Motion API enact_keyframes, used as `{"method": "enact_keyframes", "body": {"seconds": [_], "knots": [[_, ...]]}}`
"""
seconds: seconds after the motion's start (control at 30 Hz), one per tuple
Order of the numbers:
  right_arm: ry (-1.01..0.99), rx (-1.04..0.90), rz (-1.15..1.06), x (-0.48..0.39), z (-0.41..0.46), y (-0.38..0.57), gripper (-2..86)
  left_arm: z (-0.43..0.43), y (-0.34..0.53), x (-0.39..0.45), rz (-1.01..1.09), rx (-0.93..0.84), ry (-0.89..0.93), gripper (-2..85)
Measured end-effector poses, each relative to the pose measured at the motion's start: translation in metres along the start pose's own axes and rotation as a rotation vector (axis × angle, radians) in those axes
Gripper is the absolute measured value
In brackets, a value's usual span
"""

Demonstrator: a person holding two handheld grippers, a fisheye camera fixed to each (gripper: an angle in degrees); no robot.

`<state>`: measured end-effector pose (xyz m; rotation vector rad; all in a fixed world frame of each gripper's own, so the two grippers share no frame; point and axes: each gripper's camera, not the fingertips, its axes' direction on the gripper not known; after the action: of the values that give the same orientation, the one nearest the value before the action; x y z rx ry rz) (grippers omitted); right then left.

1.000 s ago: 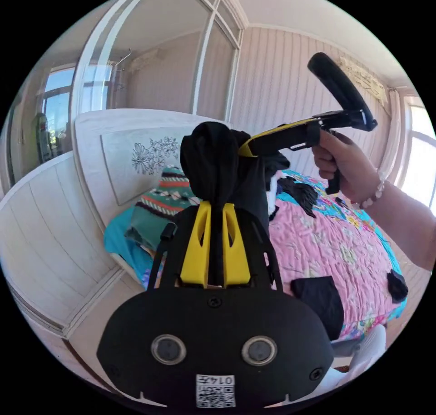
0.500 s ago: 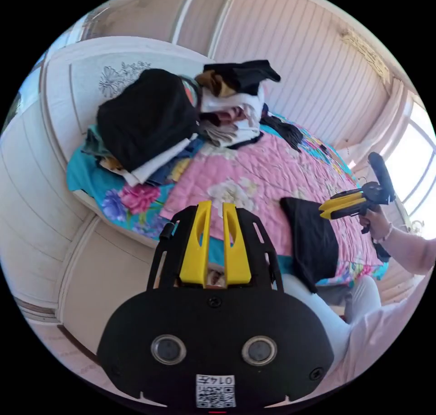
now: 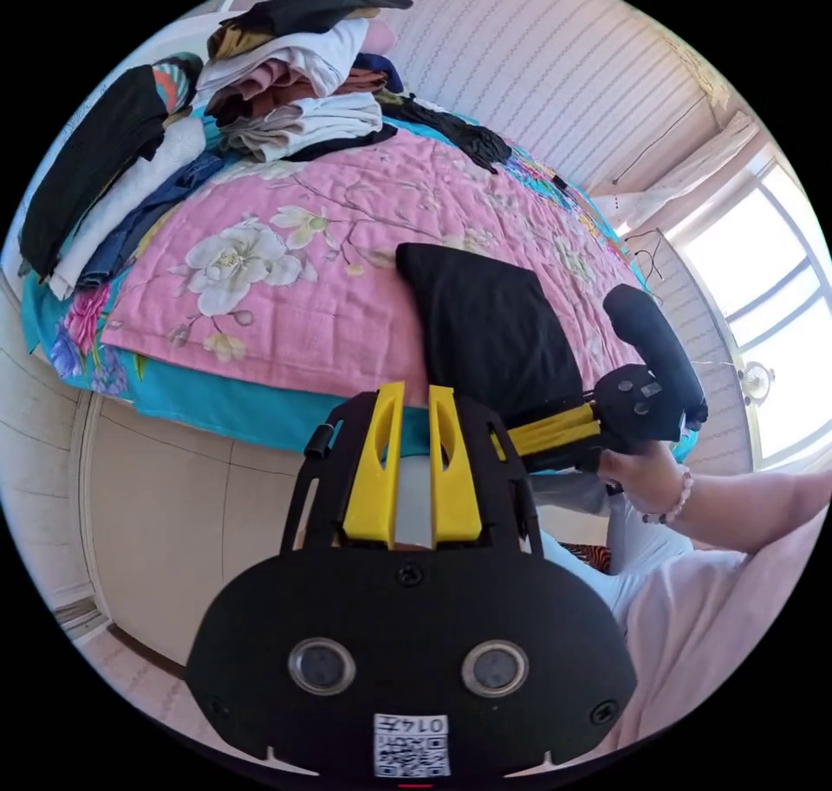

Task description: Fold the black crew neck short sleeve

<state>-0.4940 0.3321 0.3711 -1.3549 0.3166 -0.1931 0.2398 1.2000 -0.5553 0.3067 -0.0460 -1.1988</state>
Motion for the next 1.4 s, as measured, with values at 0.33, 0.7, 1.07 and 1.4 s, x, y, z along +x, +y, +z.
{"method": "enact_keyframes", "body": {"seconds": [0.33,0.7,1.07,1.4], "knots": [[-0.194,0.497,0.281,0.105,-0.070,0.191,1.0,0.053,-0.009,0.041,0.132,-0.136,0.004,8.2],[-0.200,0.669,0.550,0.183,-0.029,0.327,0.7,0.089,-0.046,0.044,0.139,-0.318,0.054,-0.2],[-0.252,0.652,0.717,0.243,0.050,0.408,1.8,0.069,-0.037,0.037,0.092,-0.219,0.168,-0.5],[-0.302,0.692,0.683,0.254,0.105,0.438,13.0,0.092,-0.039,0.054,0.188,-0.362,0.132,5.9]]}}
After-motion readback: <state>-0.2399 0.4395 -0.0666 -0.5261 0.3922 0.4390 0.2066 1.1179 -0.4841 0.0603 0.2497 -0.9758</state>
